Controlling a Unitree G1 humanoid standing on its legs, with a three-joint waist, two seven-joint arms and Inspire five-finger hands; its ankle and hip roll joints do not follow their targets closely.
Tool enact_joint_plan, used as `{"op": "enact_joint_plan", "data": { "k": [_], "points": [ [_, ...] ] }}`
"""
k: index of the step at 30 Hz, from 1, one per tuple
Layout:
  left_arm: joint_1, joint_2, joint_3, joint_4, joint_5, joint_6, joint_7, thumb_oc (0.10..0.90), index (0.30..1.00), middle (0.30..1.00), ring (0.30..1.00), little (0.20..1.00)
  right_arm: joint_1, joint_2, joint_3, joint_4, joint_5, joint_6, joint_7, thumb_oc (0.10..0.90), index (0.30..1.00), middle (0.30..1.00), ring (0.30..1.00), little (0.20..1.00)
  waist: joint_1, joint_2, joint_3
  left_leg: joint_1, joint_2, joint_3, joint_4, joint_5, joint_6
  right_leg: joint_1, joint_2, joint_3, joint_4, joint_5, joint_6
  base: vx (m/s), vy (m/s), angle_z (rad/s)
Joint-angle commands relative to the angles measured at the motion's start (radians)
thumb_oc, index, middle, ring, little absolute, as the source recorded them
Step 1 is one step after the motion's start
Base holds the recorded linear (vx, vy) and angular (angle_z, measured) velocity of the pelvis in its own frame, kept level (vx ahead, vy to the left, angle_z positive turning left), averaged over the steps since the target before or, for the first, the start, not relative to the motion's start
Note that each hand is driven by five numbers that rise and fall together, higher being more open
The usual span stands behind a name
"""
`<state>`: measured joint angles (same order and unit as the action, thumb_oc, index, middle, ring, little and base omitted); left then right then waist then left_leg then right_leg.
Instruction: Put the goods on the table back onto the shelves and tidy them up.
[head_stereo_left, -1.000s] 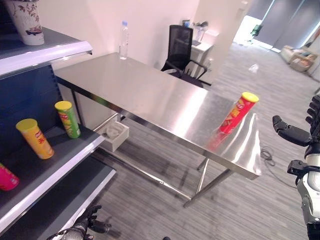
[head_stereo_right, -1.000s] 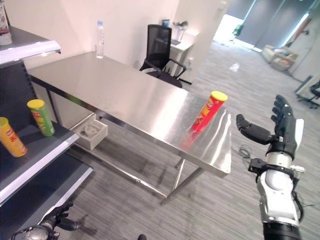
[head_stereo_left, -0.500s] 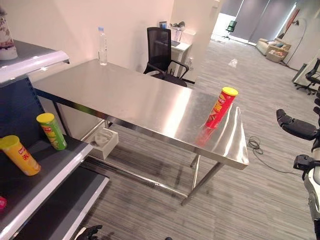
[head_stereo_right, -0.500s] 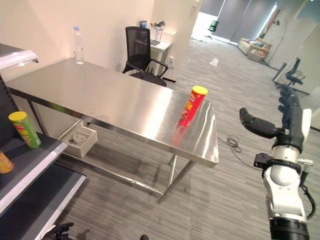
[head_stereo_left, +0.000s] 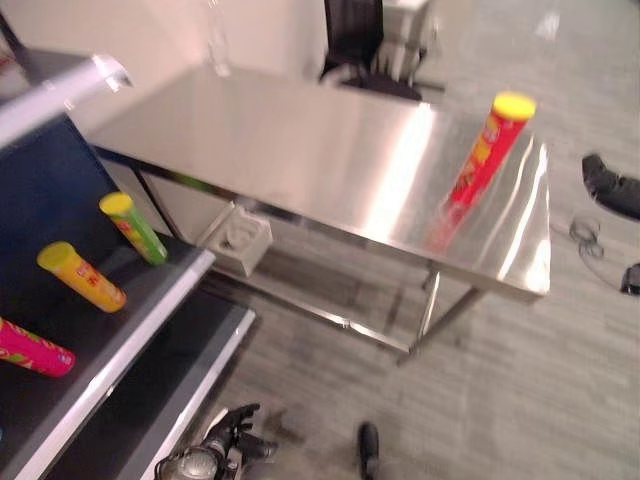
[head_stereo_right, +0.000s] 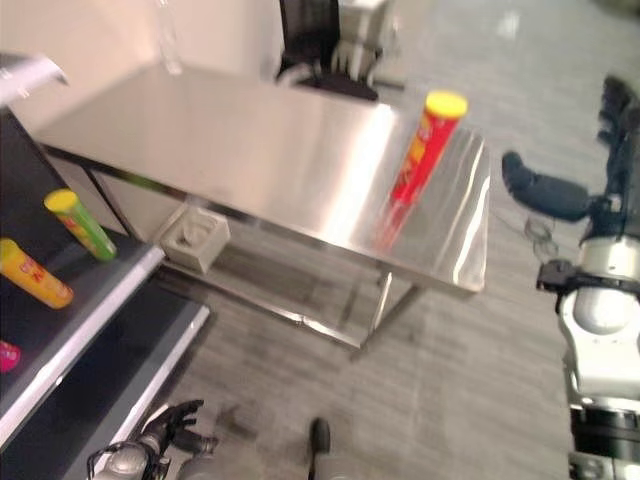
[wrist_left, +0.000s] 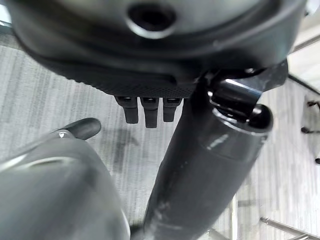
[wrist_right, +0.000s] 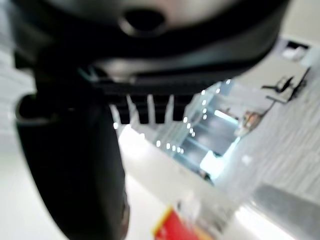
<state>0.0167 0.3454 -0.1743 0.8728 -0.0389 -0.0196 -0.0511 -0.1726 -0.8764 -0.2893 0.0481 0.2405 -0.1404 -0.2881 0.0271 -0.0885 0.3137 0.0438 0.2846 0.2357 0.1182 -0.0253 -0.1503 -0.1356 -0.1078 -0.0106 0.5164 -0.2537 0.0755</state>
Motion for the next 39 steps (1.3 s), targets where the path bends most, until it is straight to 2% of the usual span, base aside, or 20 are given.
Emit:
{"op": "enact_joint_plan", "data": {
  "k": [1,4,6,7,9,11,14,15,18,20,22,26,29,30,31,33,35,36,37,39],
  "points": [
    [0.006,-0.001,0.039,0.017,-0.024,-0.041,0.021,0.8,0.9,0.9,0.9,0.9,-0.109,-0.074,-0.119,-0.168,-0.037,-0.08,-0.035,0.8,0.9,0.9,0.9,0.9,0.004,0.023,-0.103,-0.023,0.133,0.029,-0.182,0.14,-0.03,0.263,-0.007,0.012,-0.416,-0.007,0.089,0.45,0.185,-0.41],
    [0.004,-0.01,0.055,0.027,-0.037,-0.049,0.037,0.8,0.9,0.9,0.9,0.9,-0.125,-0.085,-0.099,-0.174,-0.085,-0.073,-0.038,0.8,0.9,0.9,0.9,0.9,0.019,0.032,-0.118,-0.017,0.091,0.061,-0.141,0.118,-0.025,0.255,-0.052,0.028,-0.333,-0.006,0.114,0.39,0.182,-0.82],
    [-0.022,-0.006,0.052,0.015,-0.058,-0.047,0.059,0.8,0.9,0.9,0.9,0.9,-0.135,-0.084,-0.117,-0.201,-0.1,-0.063,-0.05,0.8,0.9,0.9,0.9,0.9,0.007,0.039,-0.107,0.023,0.02,0.083,-0.131,0.067,0.009,0.153,-0.092,0.034,-0.067,0.031,0.166,0.33,0.159,-0.74],
    [-0.024,-0.006,0.053,0.014,-0.058,-0.047,0.059,0.8,0.9,0.9,0.9,0.9,-0.137,-0.084,-0.117,-0.201,-0.1,-0.063,-0.05,0.8,0.9,0.9,0.9,0.9,0.011,0.039,-0.109,0.019,0.021,0.088,-0.131,0.071,0.01,0.141,-0.09,0.04,-0.062,0.033,0.166,0.21,0.082,-0.28],
    [-0.035,-0.012,0.043,0.001,-0.08,-0.05,0.061,0.8,0.9,0.9,0.9,0.9,-0.154,-0.093,-0.139,-0.208,-0.106,-0.058,-0.06,0.8,0.9,0.9,0.9,0.9,-0.018,0.059,-0.097,0.079,-0.036,0.082,-0.174,0.045,0.055,0.026,-0.078,0.066,0.167,0.13,0.186,0.32,0.125,-0.34],
    [-0.038,-0.011,0.046,-0.003,-0.083,-0.051,0.067,0.8,0.9,0.9,0.9,0.9,-0.157,-0.093,-0.153,-0.21,-0.115,-0.06,-0.071,0.8,0.9,0.9,0.9,0.9,-0.02,0.074,-0.1,0.095,-0.046,0.084,-0.192,0.041,0.061,0.006,-0.072,0.068,0.202,0.138,0.186,0.22,0.079,-0.23],
    [-0.057,-0.016,0.04,-0.006,-0.097,-0.06,0.064,0.8,0.9,0.9,0.9,0.9,-0.179,-0.125,-0.182,-0.228,-0.103,-0.07,-0.084,0.8,0.9,0.9,0.9,0.9,-0.032,0.094,-0.101,0.115,-0.109,0.069,-0.203,0.007,0.073,-0.015,-0.092,0.083,0.077,0.08,0.186,0.28,0.079,0.03],
    [-0.069,-0.015,0.03,-0.008,-0.096,-0.067,0.06,0.8,0.9,0.9,0.9,0.9,-0.215,-0.165,-0.17,-0.214,-0.083,-0.082,-0.096,0.8,0.9,0.9,0.9,0.9,-0.028,0.103,-0.108,0.123,-0.146,0.062,-0.203,-0.024,0.066,-0.019,-0.13,0.063,-0.17,0.067,0.181,0.41,-0.009,-0.19],
    [-0.082,-0.025,0.018,-0.005,-0.084,-0.073,0.055,0.8,0.9,0.9,0.9,0.9,-0.217,-0.217,-0.168,-0.197,-0.07,-0.078,-0.101,0.8,0.9,0.9,0.9,0.9,-0.044,0.119,-0.122,0.139,-0.161,0.041,-0.205,-0.055,0.052,-0.044,-0.183,0.049,-0.498,0.159,0.186,0.29,-0.125,-0.02],
    [-0.089,-0.042,0.013,-0.004,-0.078,-0.079,0.056,0.8,0.9,0.9,0.9,0.9,-0.196,-0.247,-0.178,-0.189,-0.089,-0.061,-0.097,0.8,0.9,0.9,0.9,0.9,-0.063,0.136,-0.119,0.156,-0.158,0.026,-0.201,-0.083,0.044,-0.067,-0.188,0.077,-0.584,0.193,0.186,0.23,-0.171,0.53],
    [-0.094,-0.062,0.01,-0.004,-0.082,-0.087,0.056,0.8,0.9,0.9,0.9,0.9,-0.16,-0.279,-0.207,-0.184,-0.111,-0.048,-0.09,0.8,0.9,0.9,0.9,0.9,-0.077,0.124,-0.126,0.172,-0.189,-0.009,-0.148,-0.134,0.039,-0.048,-0.181,0.114,-0.593,0.204,0.186,0.33,-0.312,0.75],
    [-0.097,-0.088,-0.002,0.013,-0.094,-0.09,0.051,0.8,0.9,0.9,0.9,0.9,-0.163,-0.326,-0.236,-0.186,-0.106,-0.057,-0.081,0.8,0.9,0.9,0.9,0.9,-0.103,0.109,-0.127,0.158,-0.203,-0.052,-0.026,-0.166,0.026,-0.016,-0.167,0.125,-0.526,0.216,0.186,0.2,-0.358,0.78],
    [-0.095,-0.11,-0.044,-0.007,-0.13,-0.091,0.029,0.8,0.9,0.9,0.9,0.9,-0.171,-0.368,-0.269,-0.195,-0.012,-0.101,-0.053,0.8,0.9,0.9,0.9,0.9,-0.12,0.074,-0.111,0.008,-0.208,-0.089,0.326,-0.077,-0.045,0.118,-0.149,0.069,-0.512,0.161,0.122,0.22,-0.575,1.25],
    [-0.101,-0.112,-0.053,-0.006,-0.129,-0.087,0.027,0.8,0.9,0.9,0.9,0.9,-0.176,-0.35,-0.269,-0.195,0.038,-0.112,-0.044,0.8,0.9,0.9,0.9,0.9,-0.114,0.045,-0.099,-0.041,-0.206,-0.088,0.439,-0.019,-0.092,0.177,-0.134,0.051,-0.53,0.14,0.098,0.13,-0.45,1.78],
    [-0.098,-0.113,-0.051,-0.012,-0.132,-0.083,0.021,0.8,0.9,0.9,0.9,0.9,-0.174,-0.344,-0.27,-0.191,0.055,-0.11,-0.034,0.8,0.9,0.9,0.9,0.9,-0.115,0.041,-0.099,-0.052,-0.191,-0.077,0.449,-0.001,-0.096,0.206,-0.121,0.038,-0.541,0.132,0.089,0.15,-0.389,0.84],
    [-0.087,-0.122,-0.055,-0.015,-0.132,-0.077,0.015,0.8,0.9,0.9,0.9,0.9,-0.165,-0.34,-0.264,-0.18,0.069,-0.107,-0.03,0.8,0.9,0.9,0.9,0.9,-0.101,0.054,-0.095,-0.053,-0.167,-0.074,0.368,0.033,-0.078,0.24,-0.094,0.031,-0.553,0.127,0.075,0.2,-0.129,0.65],
    [-0.077,-0.119,-0.056,-0.026,-0.12,-0.078,0.007,0.8,0.9,0.9,0.9,0.9,-0.162,-0.325,-0.248,-0.183,0.084,-0.117,-0.025,0.8,0.9,0.9,0.9,0.9,-0.075,0.072,-0.108,-0.047,-0.115,-0.1,0.132,-0.006,-0.032,0.257,-0.087,0.034,-0.563,0.11,0.082,0.26,-0.013,0.13],
    [-0.076,-0.12,-0.056,-0.027,-0.12,-0.078,0.007,0.8,0.9,0.9,0.9,0.9,-0.163,-0.326,-0.247,-0.181,0.085,-0.118,-0.024,0.8,0.9,0.9,0.9,0.9,-0.073,0.071,-0.108,-0.033,-0.118,-0.094,0.102,0.013,-0.031,0.254,-0.088,0.036,-0.561,0.114,0.081,0.26,0.031,-0.12],
    [-0.073,-0.103,-0.058,-0.05,-0.112,-0.078,0.013,0.8,0.9,0.9,0.9,0.9,-0.172,-0.329,-0.225,-0.168,0.081,-0.117,-0.034,0.8,0.9,0.9,0.9,0.9,-0.058,0.079,-0.119,-0.035,-0.063,-0.101,-0.046,0.044,-0.021,0.263,-0.088,0.028,-0.563,0.08,0.088,0.21,0.002,-0.09],
    [-0.071,-0.103,-0.06,-0.04,-0.117,-0.073,0.015,0.8,0.9,0.9,0.9,0.9,-0.198,-0.31,-0.186,-0.161,0.077,-0.104,-0.015,0.8,0.9,0.9,0.9,0.9,-0.054,0.096,-0.132,-0.006,-0.074,-0.134,-0.123,0.049,-0.009,0.247,-0.053,0.042,-0.537,0.076,0.085,0.17,-0.025,-0.26]
  ]
}}
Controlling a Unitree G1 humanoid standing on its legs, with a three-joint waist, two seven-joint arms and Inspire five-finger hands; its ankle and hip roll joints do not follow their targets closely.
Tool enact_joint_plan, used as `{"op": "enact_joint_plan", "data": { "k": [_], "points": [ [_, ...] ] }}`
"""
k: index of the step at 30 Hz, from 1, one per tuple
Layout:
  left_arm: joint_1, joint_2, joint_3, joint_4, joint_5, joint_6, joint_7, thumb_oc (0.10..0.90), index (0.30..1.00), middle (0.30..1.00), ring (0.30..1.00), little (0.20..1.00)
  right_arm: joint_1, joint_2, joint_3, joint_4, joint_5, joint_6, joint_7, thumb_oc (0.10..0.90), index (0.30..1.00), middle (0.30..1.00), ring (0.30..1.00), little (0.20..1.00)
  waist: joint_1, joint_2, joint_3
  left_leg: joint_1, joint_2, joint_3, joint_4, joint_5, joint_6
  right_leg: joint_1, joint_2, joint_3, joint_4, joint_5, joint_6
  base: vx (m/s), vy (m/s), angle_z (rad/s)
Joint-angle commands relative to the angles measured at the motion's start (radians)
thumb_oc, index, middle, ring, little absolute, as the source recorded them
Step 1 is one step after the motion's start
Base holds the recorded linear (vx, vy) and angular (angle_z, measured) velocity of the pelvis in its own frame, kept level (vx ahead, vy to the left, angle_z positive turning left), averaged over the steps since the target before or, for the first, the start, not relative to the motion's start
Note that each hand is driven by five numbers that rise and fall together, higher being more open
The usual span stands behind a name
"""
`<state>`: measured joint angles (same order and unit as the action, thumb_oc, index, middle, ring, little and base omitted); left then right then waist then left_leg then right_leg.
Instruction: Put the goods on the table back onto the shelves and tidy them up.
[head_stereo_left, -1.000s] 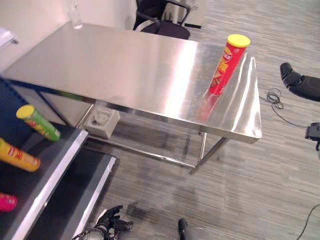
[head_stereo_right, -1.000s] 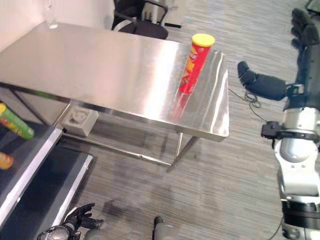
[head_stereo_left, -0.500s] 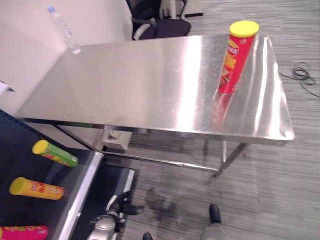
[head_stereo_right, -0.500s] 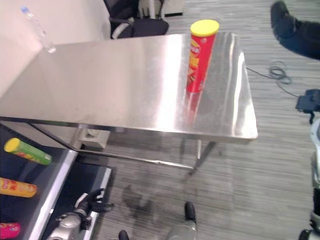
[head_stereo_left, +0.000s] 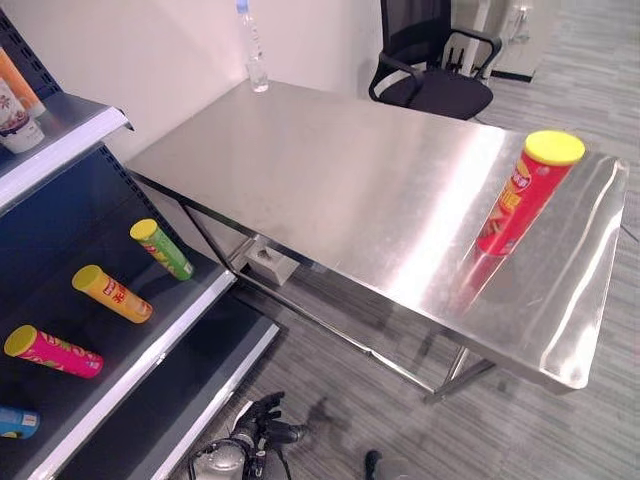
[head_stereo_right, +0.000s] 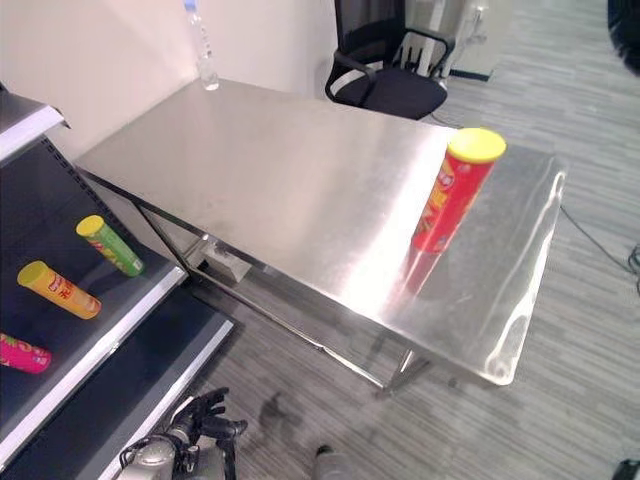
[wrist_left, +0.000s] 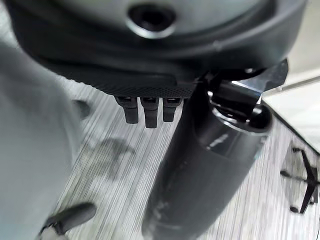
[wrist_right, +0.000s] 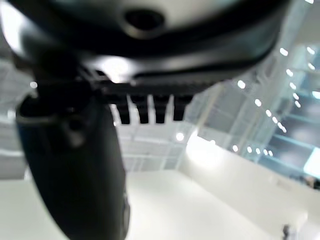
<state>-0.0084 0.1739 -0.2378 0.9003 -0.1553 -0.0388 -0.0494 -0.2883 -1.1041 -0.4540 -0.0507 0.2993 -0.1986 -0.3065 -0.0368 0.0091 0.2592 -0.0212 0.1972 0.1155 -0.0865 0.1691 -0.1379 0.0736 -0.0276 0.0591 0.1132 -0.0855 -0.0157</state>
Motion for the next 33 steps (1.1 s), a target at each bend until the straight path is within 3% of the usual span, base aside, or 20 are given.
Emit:
{"op": "enact_joint_plan", "data": {
  "k": [1,4,10,15,17,27,33],
  "points": [
    [-0.046,0.068,0.007,-0.067,-0.001,-0.054,0.013,0.8,0.9,0.9,0.9,0.9,-0.089,-0.082,-0.014,-0.061,0.018,-0.045,0.003,0.8,0.9,0.9,0.9,0.9,0.01,0.0,-0.079,0.062,0.016,-0.011,0.075,-0.142,-0.022,0.034,-0.13,-0.025,-0.13,-0.094,0.175,0.23,-0.013,-0.65],
    [-0.054,0.076,0.015,-0.065,0.007,-0.059,0.016,0.8,0.9,0.9,0.9,0.9,-0.118,0.013,0.05,-0.075,0.051,-0.062,0.021,0.8,0.9,0.9,0.9,0.9,0.018,0.003,-0.112,0.142,0.006,0.057,0.014,-0.126,-0.033,0.046,-0.12,-0.007,-0.108,-0.097,0.177,0.28,0.007,-0.93],
    [-0.092,0.085,0.027,-0.061,0.0,-0.066,0.033,0.8,0.9,0.9,0.9,0.9,-0.111,0.049,0.092,-0.099,0.127,-0.064,0.086,0.8,0.9,0.9,0.9,0.9,0.022,-0.01,-0.113,0.153,-0.002,0.107,-0.001,-0.133,-0.029,0.019,-0.133,-0.017,-0.063,-0.107,0.187,0.1,0.01,-0.39],
    [-0.093,0.086,0.027,-0.061,-0.004,-0.066,0.033,0.8,0.9,0.9,0.9,0.9,-0.118,0.053,0.098,-0.101,0.145,-0.068,0.091,0.8,0.9,0.9,0.9,0.9,0.024,-0.011,-0.116,0.149,-0.004,0.11,-0.001,-0.135,-0.027,0.013,-0.136,-0.02,-0.063,-0.106,0.19,0.02,-0.001,0.1],
    [-0.074,0.086,0.026,-0.036,-0.002,-0.062,0.032,0.8,0.9,0.9,0.9,0.9,-0.122,0.083,0.086,-0.12,0.26,-0.115,0.115,0.8,0.9,0.9,0.9,0.9,0.028,-0.012,-0.123,0.148,-0.012,0.124,-0.001,-0.151,-0.023,-0.001,-0.15,-0.035,-0.069,-0.097,0.202,0.09,-0.019,0.0],
    [-0.047,0.073,0.039,0.037,0.047,-0.059,0.016,0.8,0.9,0.9,0.9,0.9,-0.035,0.074,0.116,-0.092,0.308,-0.068,0.222,0.8,0.9,0.9,0.9,0.9,0.034,-0.017,-0.126,0.167,-0.011,0.143,-0.001,-0.163,-0.022,-0.002,-0.15,-0.056,-0.058,-0.104,0.206,0.01,-0.012,-0.01],
    [-0.041,0.078,0.058,0.086,0.091,-0.058,0.016,0.8,0.9,0.9,0.9,0.9,0.06,0.05,0.099,-0.07,0.257,-0.029,0.278,0.8,0.9,0.9,0.9,0.9,0.027,-0.02,-0.118,0.179,-0.003,0.15,0.0,-0.163,-0.024,0.009,-0.143,-0.065,-0.058,-0.111,0.201,0.0,-0.034,-0.01]
  ]
}}
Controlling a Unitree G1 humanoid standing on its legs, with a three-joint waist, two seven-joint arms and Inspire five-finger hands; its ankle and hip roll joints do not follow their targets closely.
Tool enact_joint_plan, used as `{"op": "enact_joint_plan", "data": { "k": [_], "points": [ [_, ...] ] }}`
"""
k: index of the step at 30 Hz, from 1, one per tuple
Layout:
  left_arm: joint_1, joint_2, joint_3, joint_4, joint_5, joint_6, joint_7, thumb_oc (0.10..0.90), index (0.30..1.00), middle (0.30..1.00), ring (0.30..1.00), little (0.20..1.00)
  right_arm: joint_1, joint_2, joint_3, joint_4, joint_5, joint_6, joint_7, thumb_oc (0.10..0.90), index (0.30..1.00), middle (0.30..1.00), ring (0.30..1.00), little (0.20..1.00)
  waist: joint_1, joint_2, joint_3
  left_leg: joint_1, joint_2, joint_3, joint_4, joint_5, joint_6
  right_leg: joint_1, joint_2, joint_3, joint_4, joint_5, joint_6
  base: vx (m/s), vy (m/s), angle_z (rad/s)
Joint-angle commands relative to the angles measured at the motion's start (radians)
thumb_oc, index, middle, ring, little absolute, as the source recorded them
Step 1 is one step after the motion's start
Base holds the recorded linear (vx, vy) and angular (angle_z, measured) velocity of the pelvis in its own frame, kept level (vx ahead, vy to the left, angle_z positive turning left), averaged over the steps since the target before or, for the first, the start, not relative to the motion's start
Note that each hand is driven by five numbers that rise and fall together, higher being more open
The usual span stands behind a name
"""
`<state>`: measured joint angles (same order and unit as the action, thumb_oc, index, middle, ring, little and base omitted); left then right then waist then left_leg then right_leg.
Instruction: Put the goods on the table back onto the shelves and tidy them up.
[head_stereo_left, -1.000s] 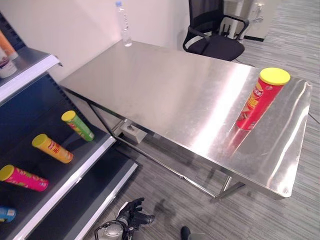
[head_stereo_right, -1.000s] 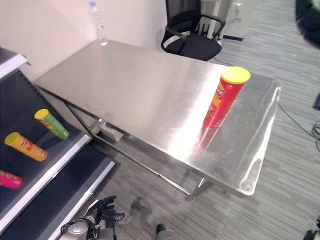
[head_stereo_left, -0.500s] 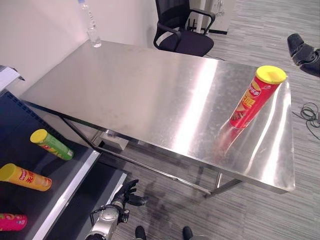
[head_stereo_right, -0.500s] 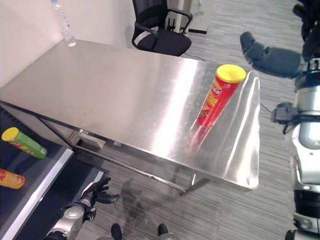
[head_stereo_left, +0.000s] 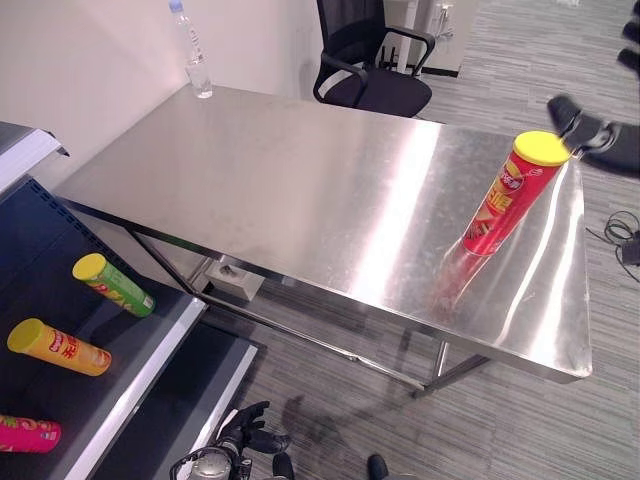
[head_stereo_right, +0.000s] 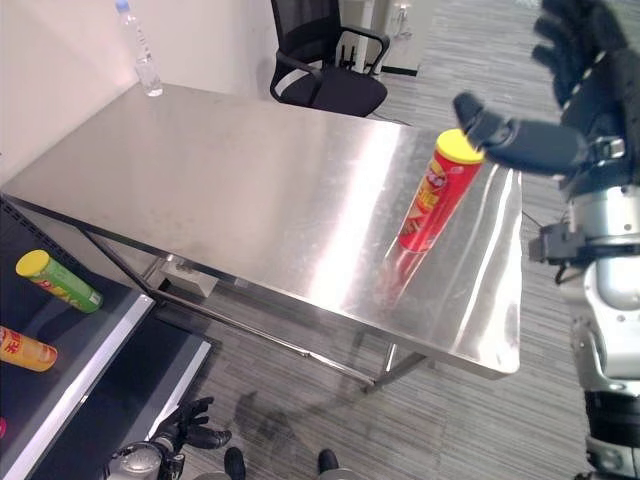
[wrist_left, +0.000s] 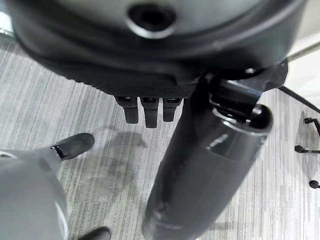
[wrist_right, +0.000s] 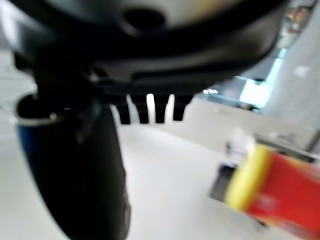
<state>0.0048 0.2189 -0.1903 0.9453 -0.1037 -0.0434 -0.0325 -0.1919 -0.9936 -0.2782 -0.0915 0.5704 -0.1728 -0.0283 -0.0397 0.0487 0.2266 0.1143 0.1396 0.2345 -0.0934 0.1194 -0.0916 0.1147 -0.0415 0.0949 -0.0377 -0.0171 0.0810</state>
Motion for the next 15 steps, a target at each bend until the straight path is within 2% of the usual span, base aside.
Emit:
{"op": "enact_joint_plan", "data": {
  "k": [1,8,15],
  "points": [
    [-0.055,0.033,0.009,0.041,0.04,-0.053,-0.001,0.8,0.9,0.9,0.9,0.9,-0.035,-0.06,-0.079,-0.03,-0.015,-0.054,0.0,0.8,0.9,0.9,0.9,0.9,0.031,-0.06,-0.085,0.044,0.054,0.031,0.007,-0.113,-0.07,-0.032,-0.129,-0.101,0.093,-0.18,0.104,0.01,-0.039,-0.03],
    [-0.053,0.031,0.012,0.039,0.047,-0.053,0.001,0.8,0.9,0.9,0.9,0.9,0.019,-0.067,-0.143,-0.004,-0.131,-0.043,-0.035,0.8,0.9,0.9,0.9,0.9,0.023,-0.063,-0.081,0.049,0.06,0.039,0.011,-0.114,-0.072,-0.023,-0.124,-0.112,0.093,-0.181,0.104,0.0,-0.011,-0.02],
    [-0.059,0.04,0.007,0.024,0.048,-0.052,0.008,0.8,0.9,0.9,0.9,0.9,0.02,-0.058,-0.195,0.028,-0.225,-0.036,-0.12,0.8,0.9,0.9,0.9,0.9,0.024,-0.068,-0.082,0.049,0.054,0.036,0.009,-0.123,-0.068,-0.017,-0.128,-0.115,0.075,-0.172,0.107,0.0,0.0,0.0]
  ]
}}
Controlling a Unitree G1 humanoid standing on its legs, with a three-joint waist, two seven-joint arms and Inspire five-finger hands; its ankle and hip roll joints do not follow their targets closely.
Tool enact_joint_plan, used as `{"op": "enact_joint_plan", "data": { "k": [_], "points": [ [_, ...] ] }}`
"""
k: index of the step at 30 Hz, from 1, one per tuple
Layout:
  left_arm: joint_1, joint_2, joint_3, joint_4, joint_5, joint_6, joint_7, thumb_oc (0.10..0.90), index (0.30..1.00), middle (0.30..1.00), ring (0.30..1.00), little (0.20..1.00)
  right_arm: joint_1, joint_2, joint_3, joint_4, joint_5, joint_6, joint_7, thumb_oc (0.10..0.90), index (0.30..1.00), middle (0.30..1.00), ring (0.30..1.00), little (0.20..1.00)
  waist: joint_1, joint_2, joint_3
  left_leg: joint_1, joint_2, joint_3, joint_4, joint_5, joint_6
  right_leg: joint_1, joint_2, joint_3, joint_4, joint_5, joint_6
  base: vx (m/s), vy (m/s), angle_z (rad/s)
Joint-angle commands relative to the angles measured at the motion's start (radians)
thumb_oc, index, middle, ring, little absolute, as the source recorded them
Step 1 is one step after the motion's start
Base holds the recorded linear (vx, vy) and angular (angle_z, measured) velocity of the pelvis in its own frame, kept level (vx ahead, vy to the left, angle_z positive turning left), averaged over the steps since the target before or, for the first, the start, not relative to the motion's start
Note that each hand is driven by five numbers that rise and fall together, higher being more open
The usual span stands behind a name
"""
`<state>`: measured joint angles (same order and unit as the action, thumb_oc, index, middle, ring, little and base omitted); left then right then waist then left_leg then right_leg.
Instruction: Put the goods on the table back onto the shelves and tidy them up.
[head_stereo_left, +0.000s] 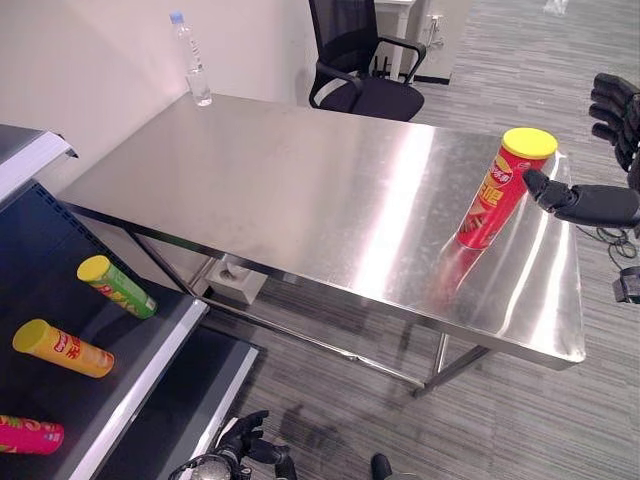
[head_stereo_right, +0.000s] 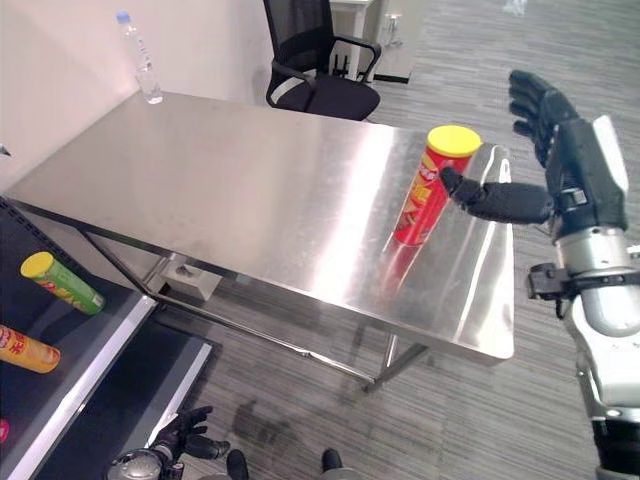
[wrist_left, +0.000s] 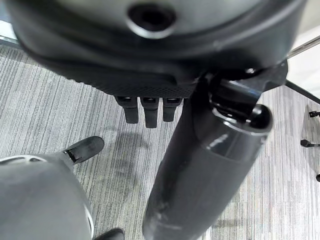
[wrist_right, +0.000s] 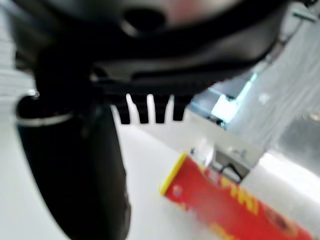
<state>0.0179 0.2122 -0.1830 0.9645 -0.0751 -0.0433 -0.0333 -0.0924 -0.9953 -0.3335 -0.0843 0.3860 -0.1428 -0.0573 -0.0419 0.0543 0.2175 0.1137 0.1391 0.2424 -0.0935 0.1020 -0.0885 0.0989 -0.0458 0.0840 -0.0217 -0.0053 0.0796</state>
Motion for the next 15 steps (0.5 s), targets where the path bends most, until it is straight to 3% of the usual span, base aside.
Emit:
{"op": "enact_joint_plan", "data": {
  "k": [1,10,15],
  "points": [
    [-0.073,0.049,0.001,0.003,0.021,-0.051,0.011,0.8,0.9,0.9,0.9,0.9,-0.081,-0.059,-0.144,0.031,-0.058,-0.061,-0.104,0.8,0.9,0.9,0.9,0.9,0.027,-0.074,-0.074,0.049,0.053,0.027,0.008,-0.108,-0.07,-0.001,-0.125,-0.103,0.057,-0.183,0.109,0.0,0.0,0.0],
    [-0.077,0.065,-0.006,-0.003,0.019,-0.044,0.015,0.8,0.9,0.9,0.9,0.9,-0.122,-0.06,-0.095,0.137,-0.043,-0.041,-0.123,0.8,0.9,0.9,0.9,0.9,0.036,-0.08,-0.071,0.045,0.041,0.028,0.007,-0.121,-0.061,-0.009,-0.136,-0.106,0.058,-0.177,0.117,0.0,0.001,0.01],
    [-0.074,0.076,-0.021,-0.009,0.013,-0.038,0.004,0.8,0.9,0.9,0.9,0.9,-0.185,-0.034,-0.002,0.181,0.066,-0.042,-0.074,0.8,0.9,0.9,0.9,0.9,0.051,-0.079,-0.07,0.039,0.036,0.033,0.006,-0.122,-0.06,-0.017,-0.145,-0.119,0.069,-0.173,0.121,0.01,-0.001,0.0]
  ]
}}
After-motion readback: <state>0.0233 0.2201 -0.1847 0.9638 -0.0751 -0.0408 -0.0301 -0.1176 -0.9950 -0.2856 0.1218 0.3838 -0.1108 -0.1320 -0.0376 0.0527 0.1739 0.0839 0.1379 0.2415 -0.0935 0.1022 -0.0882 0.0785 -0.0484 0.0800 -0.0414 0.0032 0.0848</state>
